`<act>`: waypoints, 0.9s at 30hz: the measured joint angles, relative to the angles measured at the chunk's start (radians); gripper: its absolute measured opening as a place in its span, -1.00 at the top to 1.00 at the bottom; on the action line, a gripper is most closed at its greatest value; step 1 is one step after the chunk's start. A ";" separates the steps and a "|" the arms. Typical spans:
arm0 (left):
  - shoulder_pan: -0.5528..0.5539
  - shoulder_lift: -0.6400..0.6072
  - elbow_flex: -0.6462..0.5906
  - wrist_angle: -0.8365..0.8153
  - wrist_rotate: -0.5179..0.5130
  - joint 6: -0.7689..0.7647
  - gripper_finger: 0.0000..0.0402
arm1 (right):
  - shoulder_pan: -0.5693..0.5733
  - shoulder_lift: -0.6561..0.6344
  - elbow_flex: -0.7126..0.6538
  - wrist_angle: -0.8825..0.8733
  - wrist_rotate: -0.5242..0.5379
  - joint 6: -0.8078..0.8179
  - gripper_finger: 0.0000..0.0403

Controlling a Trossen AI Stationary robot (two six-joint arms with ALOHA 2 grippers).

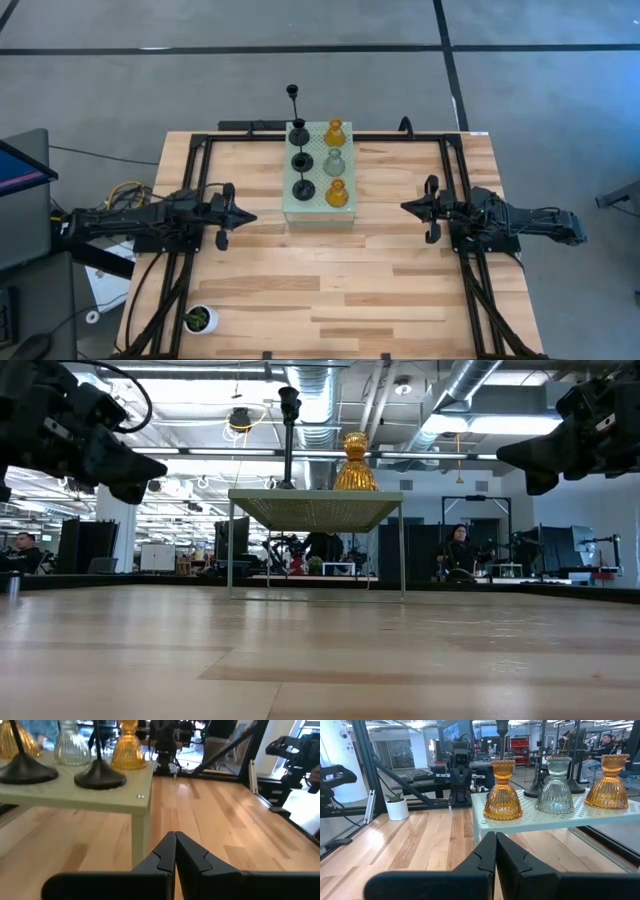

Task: Pick & Place candle stick holders
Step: Return to Home Position

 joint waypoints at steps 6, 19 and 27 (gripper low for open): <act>0.000 0.039 0.000 -0.003 -0.007 -0.005 0.96 | 0.000 0.000 0.000 0.000 0.000 0.001 1.00; 0.000 0.125 0.000 0.002 -0.006 -0.005 0.96 | 0.000 0.000 0.000 0.000 0.000 0.001 1.00; 0.000 0.182 0.000 0.007 -0.006 -0.005 0.96 | 0.000 0.000 0.000 0.000 0.000 0.001 1.00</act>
